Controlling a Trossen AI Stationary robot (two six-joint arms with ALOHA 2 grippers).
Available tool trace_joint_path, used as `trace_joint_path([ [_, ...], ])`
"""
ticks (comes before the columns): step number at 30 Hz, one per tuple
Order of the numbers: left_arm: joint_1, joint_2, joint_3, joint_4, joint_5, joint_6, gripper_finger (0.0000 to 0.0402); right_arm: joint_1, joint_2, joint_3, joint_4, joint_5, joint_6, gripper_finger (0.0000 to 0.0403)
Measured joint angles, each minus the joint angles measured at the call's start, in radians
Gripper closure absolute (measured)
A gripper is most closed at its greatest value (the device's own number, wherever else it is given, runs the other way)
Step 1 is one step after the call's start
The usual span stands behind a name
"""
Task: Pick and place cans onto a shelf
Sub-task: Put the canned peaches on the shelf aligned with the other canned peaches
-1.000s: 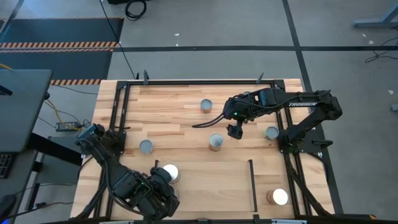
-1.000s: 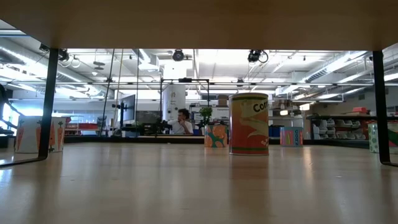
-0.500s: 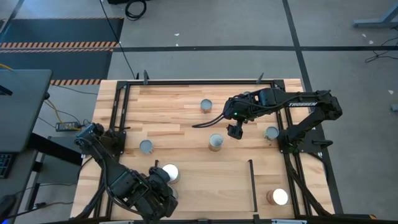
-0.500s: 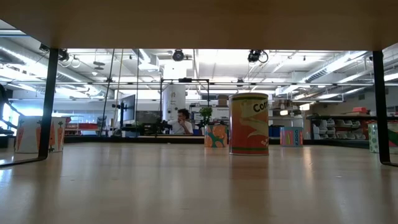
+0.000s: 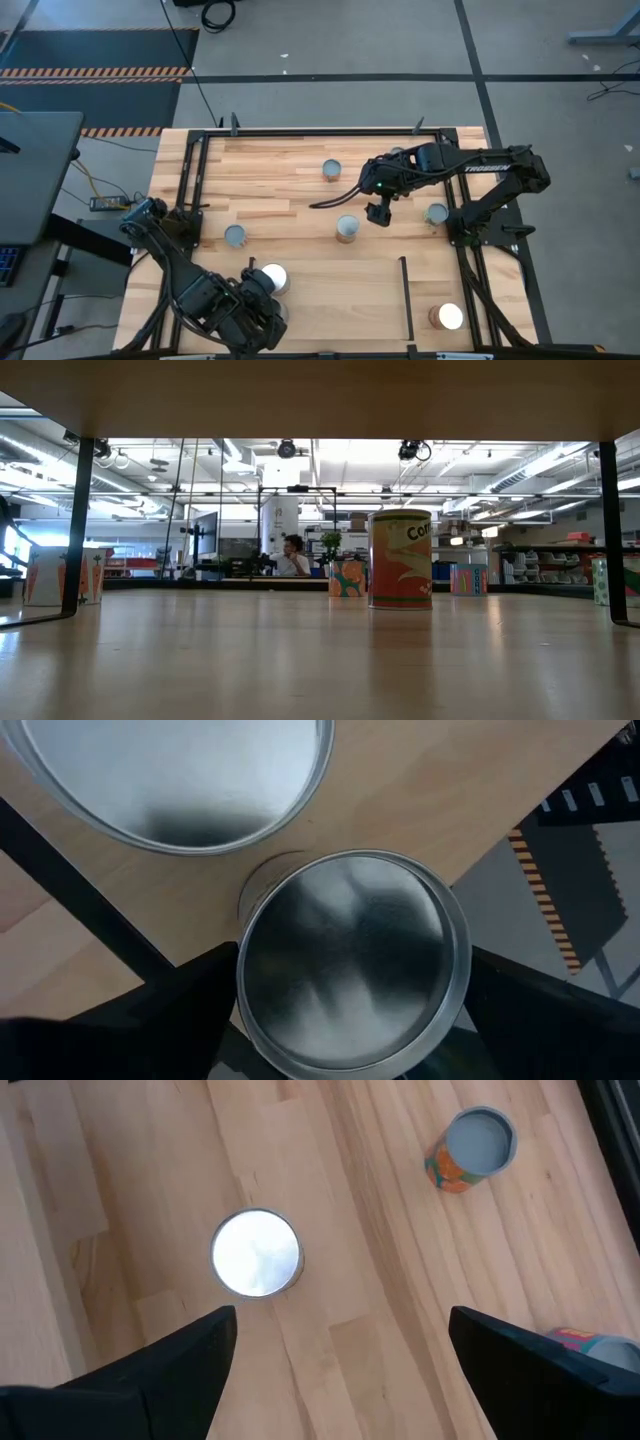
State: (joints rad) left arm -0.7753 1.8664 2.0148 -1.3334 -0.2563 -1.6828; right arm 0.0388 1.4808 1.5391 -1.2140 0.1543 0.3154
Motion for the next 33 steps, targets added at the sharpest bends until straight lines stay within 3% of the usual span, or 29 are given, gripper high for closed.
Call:
trace_joint_path([
  [11,-0.014,-0.004,0.000,0.005,-0.043,-0.023,0.0032,0.014,0.000,0.000,0.000,0.000,0.026,0.0030],
  [19,-0.020,-0.004,0.000,0.007,-0.060,-0.023,0.0071,0.014,0.000,0.000,0.000,0.000,0.022,0.0030],
  [33,-0.037,-0.004,0.000,0.020,-0.092,0.002,0.0053,0.014,0.000,0.000,0.001,-0.019,0.029,0.0030],
])
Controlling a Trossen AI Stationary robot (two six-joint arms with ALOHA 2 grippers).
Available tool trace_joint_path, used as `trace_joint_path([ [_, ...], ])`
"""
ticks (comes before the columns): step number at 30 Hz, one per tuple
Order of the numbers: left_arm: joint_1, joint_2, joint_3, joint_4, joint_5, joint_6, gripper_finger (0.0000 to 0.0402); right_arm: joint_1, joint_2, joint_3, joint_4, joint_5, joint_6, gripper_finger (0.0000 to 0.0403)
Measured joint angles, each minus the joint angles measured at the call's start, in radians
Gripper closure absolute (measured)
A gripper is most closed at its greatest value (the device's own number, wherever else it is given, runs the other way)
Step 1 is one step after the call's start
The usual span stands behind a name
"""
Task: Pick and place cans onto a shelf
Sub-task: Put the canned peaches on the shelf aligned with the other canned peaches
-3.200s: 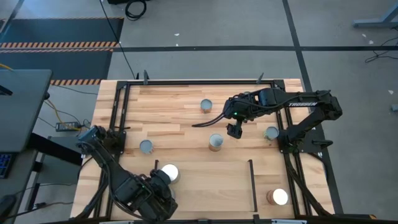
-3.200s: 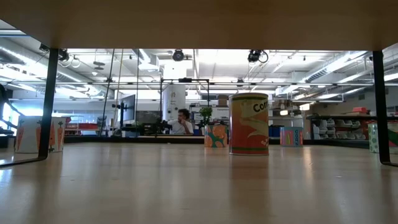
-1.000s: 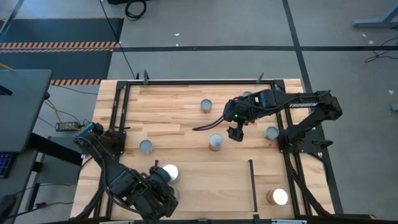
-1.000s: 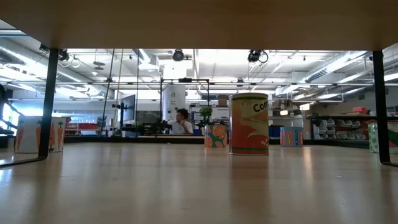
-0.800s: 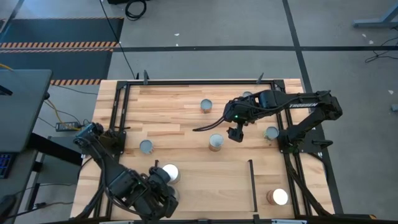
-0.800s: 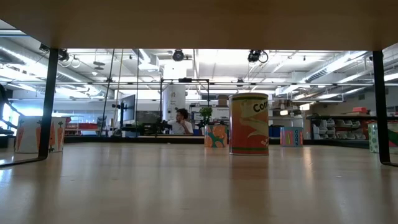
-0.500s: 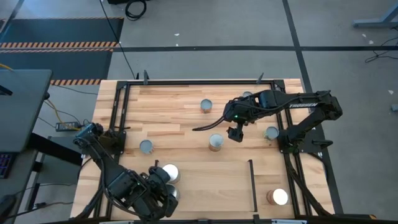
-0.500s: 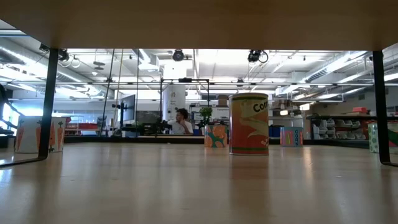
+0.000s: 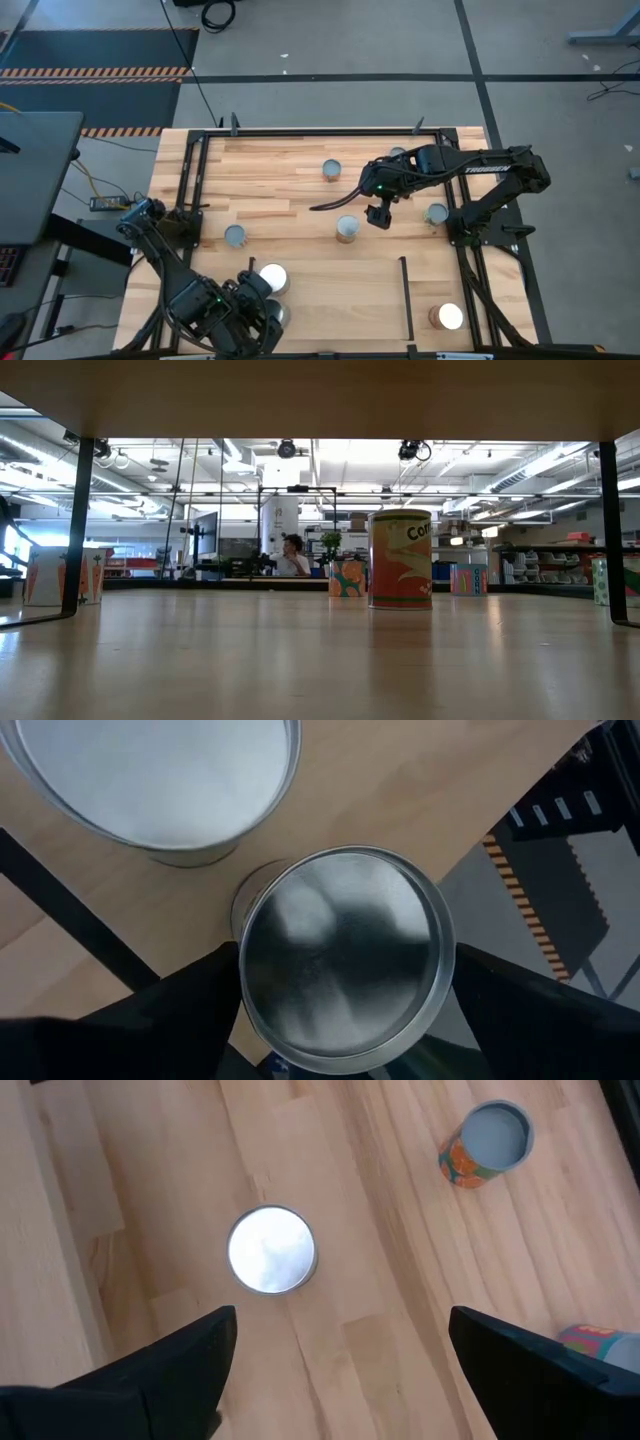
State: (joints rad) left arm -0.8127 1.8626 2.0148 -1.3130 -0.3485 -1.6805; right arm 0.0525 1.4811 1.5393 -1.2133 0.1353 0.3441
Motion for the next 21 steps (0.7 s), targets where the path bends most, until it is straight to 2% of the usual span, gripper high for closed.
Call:
trace_joint_path([
  [7,-0.004,0.000,0.000,0.002,0.017,0.017,0.0055,0.000,0.000,0.000,0.004,-0.007,0.005,0.0030],
  [15,-0.004,0.000,0.000,0.002,0.031,0.017,0.0081,0.000,0.000,0.000,0.008,-0.007,0.013,0.0030],
  [21,-0.004,0.000,0.000,-0.002,0.014,0.030,0.0052,0.000,0.000,0.000,0.008,-0.007,0.013,0.0030],
])
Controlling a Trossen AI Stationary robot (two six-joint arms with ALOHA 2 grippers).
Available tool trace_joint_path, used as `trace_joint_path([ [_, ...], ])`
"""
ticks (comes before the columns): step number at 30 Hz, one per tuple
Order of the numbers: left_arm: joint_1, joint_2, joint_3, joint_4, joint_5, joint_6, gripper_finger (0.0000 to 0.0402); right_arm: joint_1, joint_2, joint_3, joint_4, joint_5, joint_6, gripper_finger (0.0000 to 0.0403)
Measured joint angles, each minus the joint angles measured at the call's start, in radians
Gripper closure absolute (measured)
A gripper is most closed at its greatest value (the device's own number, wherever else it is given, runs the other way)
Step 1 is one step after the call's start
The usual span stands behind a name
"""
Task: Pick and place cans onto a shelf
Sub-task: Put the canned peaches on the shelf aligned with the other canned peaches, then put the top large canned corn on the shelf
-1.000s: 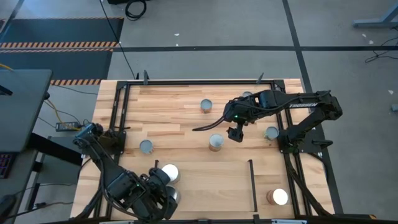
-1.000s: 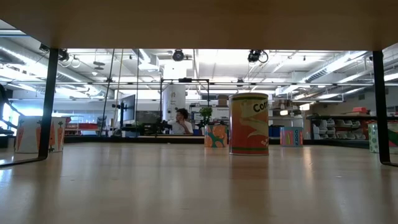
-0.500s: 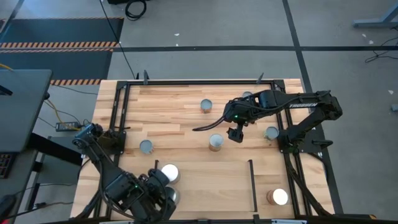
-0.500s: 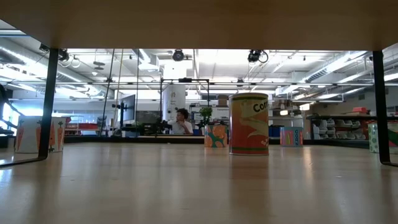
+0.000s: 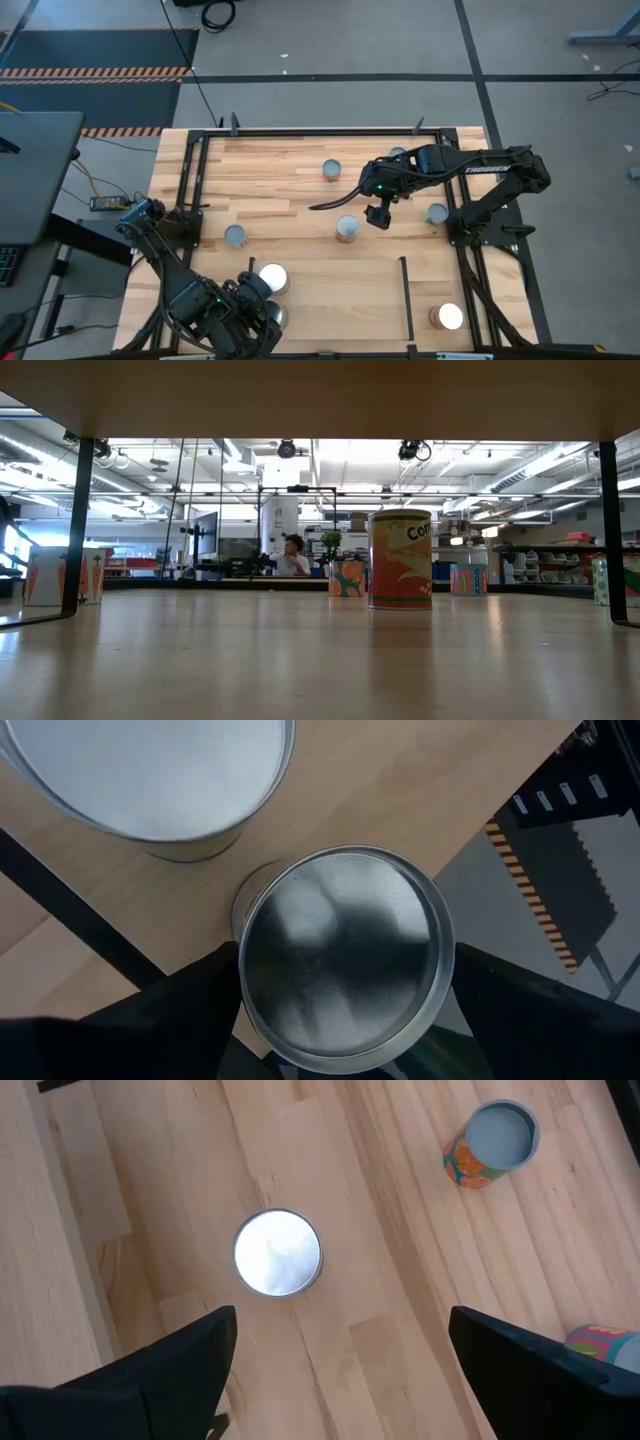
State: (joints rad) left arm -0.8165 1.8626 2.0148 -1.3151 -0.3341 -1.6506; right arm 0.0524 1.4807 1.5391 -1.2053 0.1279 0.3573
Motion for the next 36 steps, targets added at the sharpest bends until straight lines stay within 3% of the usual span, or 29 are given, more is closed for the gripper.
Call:
trace_joint_path([
  [12,0.017,-0.029,0.000,-0.024,-0.005,0.074,0.0047,0.000,0.000,0.000,0.001,-0.001,0.000,0.0030],
  [21,0.016,-0.026,0.000,0.003,0.006,0.068,0.0076,0.000,0.000,0.000,0.007,-0.003,0.000,0.0030],
  [29,0.017,-0.026,0.000,-0.003,0.004,0.066,0.0029,0.000,0.000,0.000,0.007,-0.018,0.000,0.0030],
  [36,0.018,-0.026,0.000,-0.013,0.003,0.088,0.0025,0.000,0.000,0.000,0.006,-0.020,-0.002,0.0030],
])
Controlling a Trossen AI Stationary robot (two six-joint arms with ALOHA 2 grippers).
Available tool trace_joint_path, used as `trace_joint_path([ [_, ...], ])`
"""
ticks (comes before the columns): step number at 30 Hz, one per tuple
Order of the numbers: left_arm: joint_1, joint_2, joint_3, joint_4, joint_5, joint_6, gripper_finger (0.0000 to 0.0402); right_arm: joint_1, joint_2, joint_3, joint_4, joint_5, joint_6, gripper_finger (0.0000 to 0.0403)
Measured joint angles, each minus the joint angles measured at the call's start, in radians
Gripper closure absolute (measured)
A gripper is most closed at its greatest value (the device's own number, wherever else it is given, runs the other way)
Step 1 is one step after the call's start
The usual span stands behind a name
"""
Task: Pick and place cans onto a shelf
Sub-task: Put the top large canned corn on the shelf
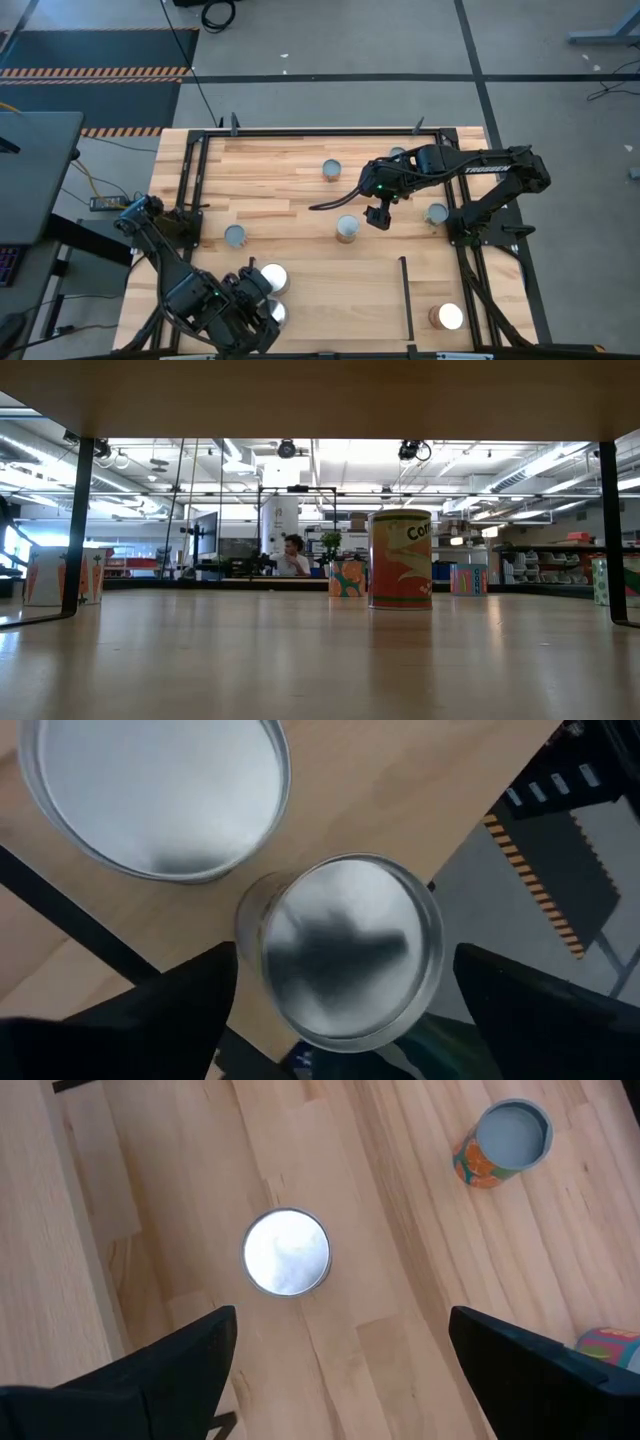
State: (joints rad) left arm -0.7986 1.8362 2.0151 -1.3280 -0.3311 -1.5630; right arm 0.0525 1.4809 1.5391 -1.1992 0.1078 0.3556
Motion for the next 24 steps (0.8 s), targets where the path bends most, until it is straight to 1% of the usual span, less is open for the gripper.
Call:
trace_joint_path([
  [4,0.006,-0.042,-0.002,-0.050,-0.017,0.009,0.0025,0.000,0.000,0.000,-0.001,0.000,-0.015,0.0030],
  [6,0.011,-0.088,0.000,-0.070,-0.053,0.015,0.0025,-0.002,0.000,0.000,-0.006,-0.002,-0.016,0.0030],
  [8,0.002,-0.125,0.000,-0.096,-0.117,0.028,0.0024,-0.017,0.000,0.000,-0.007,-0.027,-0.018,0.0030],
  [10,-0.003,-0.155,0.000,-0.128,-0.160,0.066,0.0025,-0.038,0.000,0.000,-0.003,-0.033,-0.038,0.0030],
  [13,0.021,-0.213,0.000,-0.200,-0.166,0.164,0.0029,-0.066,0.000,0.000,0.057,-0.021,-0.142,0.0030],
  [15,0.061,-0.259,0.000,-0.220,-0.200,0.226,0.0033,-0.090,0.004,0.000,0.117,-0.029,-0.208,0.0030],
  [18,0.149,-0.332,0.000,-0.210,-0.271,0.343,0.0037,-0.160,0.047,0.002,0.194,-0.090,-0.224,0.0030],
  [20,0.213,-0.370,0.000,-0.211,-0.317,0.414,0.0037,-0.202,0.097,0.000,0.222,-0.083,-0.244,0.0030],
  [21,0.246,-0.387,0.000,-0.211,-0.332,0.454,0.0037,-0.218,0.125,0.000,0.247,-0.063,-0.259,0.0030],
  [22,0.283,-0.405,0.000,-0.211,-0.339,0.490,0.0037,-0.232,0.151,0.000,0.276,-0.050,-0.265,0.0030],
  [24,0.362,-0.434,0.000,-0.213,-0.343,0.563,0.0038,-0.251,0.200,0.000,0.301,-0.060,-0.241,0.0030],
])
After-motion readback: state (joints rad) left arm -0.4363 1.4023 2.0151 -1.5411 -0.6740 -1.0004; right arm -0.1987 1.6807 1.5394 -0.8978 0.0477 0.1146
